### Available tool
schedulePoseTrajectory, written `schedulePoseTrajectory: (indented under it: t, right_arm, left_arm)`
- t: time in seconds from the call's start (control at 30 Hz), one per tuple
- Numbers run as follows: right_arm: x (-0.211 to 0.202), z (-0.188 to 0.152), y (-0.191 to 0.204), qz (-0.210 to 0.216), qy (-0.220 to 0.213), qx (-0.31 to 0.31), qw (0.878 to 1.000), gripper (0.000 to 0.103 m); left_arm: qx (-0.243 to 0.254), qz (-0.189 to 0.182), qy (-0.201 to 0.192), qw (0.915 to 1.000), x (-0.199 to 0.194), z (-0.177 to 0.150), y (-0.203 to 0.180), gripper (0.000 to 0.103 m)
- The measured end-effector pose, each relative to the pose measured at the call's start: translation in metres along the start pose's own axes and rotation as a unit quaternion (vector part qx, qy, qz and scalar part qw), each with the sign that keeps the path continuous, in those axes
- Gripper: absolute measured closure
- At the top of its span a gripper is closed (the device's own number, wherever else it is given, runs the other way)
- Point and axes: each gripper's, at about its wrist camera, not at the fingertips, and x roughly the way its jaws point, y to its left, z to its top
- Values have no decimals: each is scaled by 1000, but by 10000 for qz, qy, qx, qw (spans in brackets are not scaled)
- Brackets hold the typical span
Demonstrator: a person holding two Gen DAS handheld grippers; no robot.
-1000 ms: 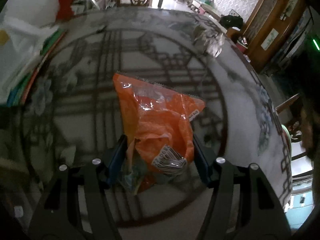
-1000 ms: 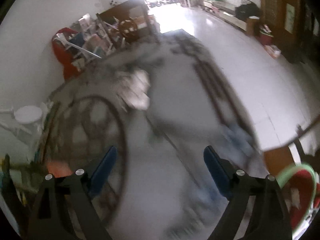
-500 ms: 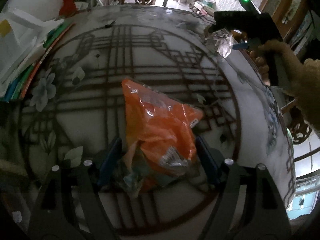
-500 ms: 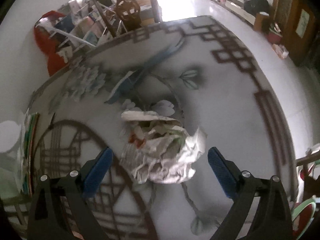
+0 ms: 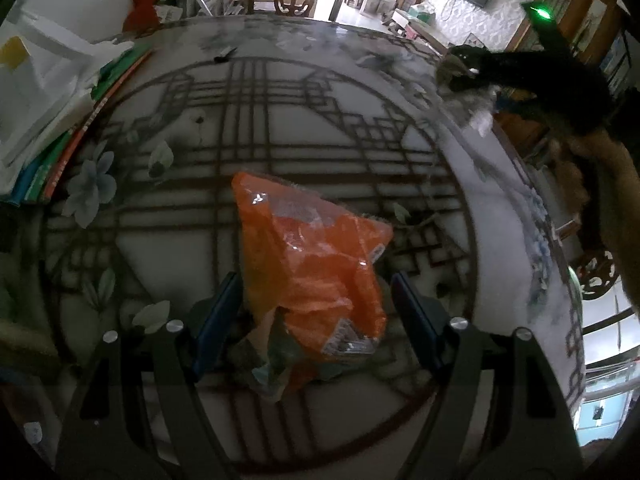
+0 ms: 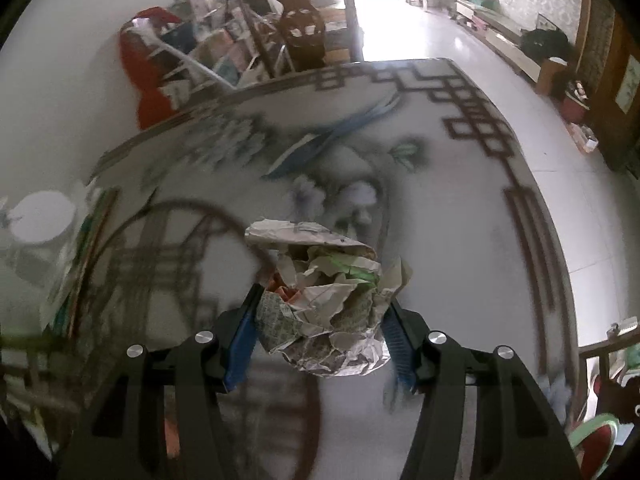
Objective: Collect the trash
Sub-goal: 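Lift the orange bag and crumpled newspaper and carry them toward the red bucket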
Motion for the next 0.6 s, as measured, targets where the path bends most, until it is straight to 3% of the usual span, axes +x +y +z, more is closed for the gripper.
schedulePoseTrajectory:
  t: [0.13, 0.33, 0.6]
  right_arm:
    - [-32, -39, -1, 110, 13, 14, 9999, 48]
    - [-71, -107, 0, -53, -28, -5, 10000, 47]
    - [-93, -184, 5, -180, -70, 463, 9987, 46]
  left_arm:
    - [79, -83, 17, 9999, -1, 0, -5, 26]
    - [-102, -281, 119, 9995, 2, 0, -7, 26]
    - [-426, -336, 192, 9983, 2, 4, 3, 26]
